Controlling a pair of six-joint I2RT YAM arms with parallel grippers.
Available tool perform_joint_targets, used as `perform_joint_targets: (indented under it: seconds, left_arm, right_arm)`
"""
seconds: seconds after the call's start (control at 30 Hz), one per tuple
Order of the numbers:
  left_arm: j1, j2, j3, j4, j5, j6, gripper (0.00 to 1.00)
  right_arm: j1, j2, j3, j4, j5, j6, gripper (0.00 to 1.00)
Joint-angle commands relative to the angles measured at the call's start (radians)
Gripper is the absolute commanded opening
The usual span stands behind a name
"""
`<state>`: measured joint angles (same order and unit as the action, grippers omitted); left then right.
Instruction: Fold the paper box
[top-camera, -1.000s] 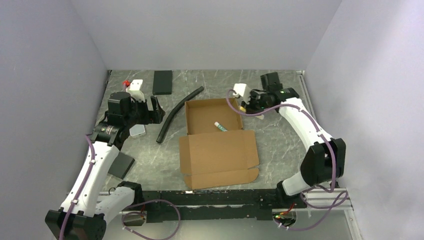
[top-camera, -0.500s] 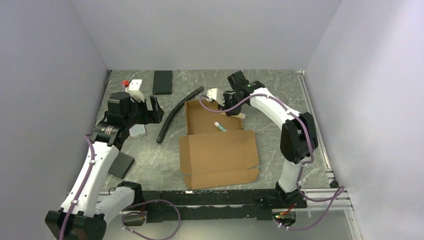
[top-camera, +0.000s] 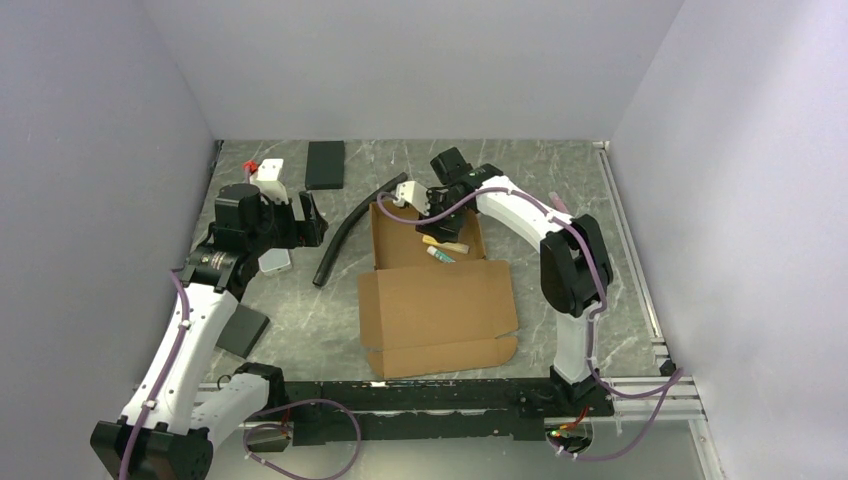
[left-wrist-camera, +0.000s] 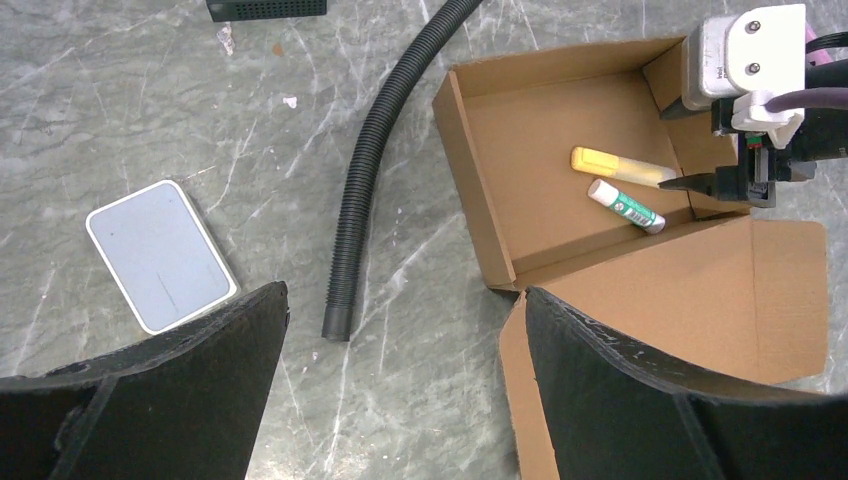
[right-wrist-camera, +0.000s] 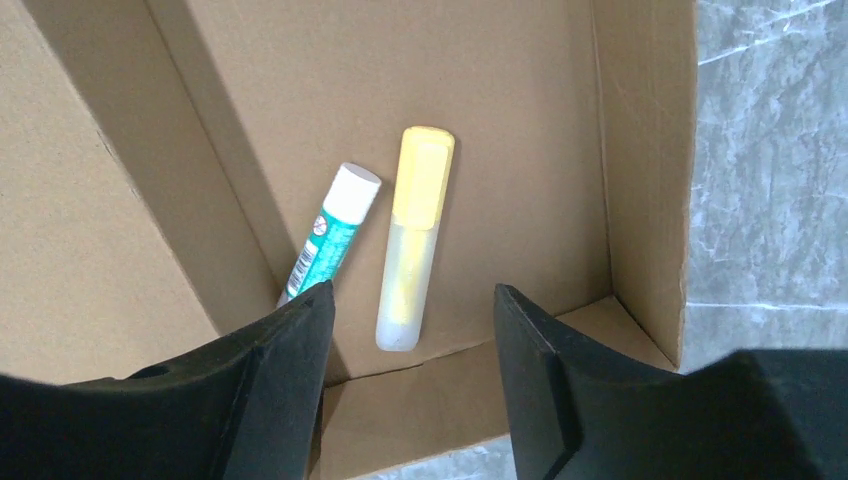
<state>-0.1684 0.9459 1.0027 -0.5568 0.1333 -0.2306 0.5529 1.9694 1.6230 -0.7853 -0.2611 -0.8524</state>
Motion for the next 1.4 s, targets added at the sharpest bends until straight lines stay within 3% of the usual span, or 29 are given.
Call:
perform_joint_targets:
  seconds: [0.0,0.23,0.43,0.6,0.77,1.37]
  left_arm:
    - [0.007,-0.028,-0.001,0.041,-0.004,0.005,0.93]
    - [0.012,-0.034,-0.001,0.043,0.001,0.004,0.93]
    - [0.015,-0.033,-0.003,0.044,-0.001,0.005,0.93]
    - [0.017,-0.027,-0.001,0.044,0.005,0.004,0.93]
    - [0.02,-0.029,-0.003,0.046,0.007,0.004,0.93]
    - [0.02,-0.038,-0.006,0.051,0.026,0.001,0.93]
  right_arm:
    - [-0.006,-0.079,0.035,0.007,-0.007,0.058,0.65]
    - [-0.088,-0.235,-0.082,0.0,-0.122,0.032,0.7]
    - [-0.339,-0.281,-0.155,0.048,-0.29,0.1,0.7]
    - [-0.535,-0.322,-0.269,0.176,-0.278,0.164,0.71]
    - [-0.694,-0.286,-0.28,0.219,-0.252,0.204,0.71]
    - [-0.794,-0.084,-0.254,0.314,-0.044,0.213,0.72]
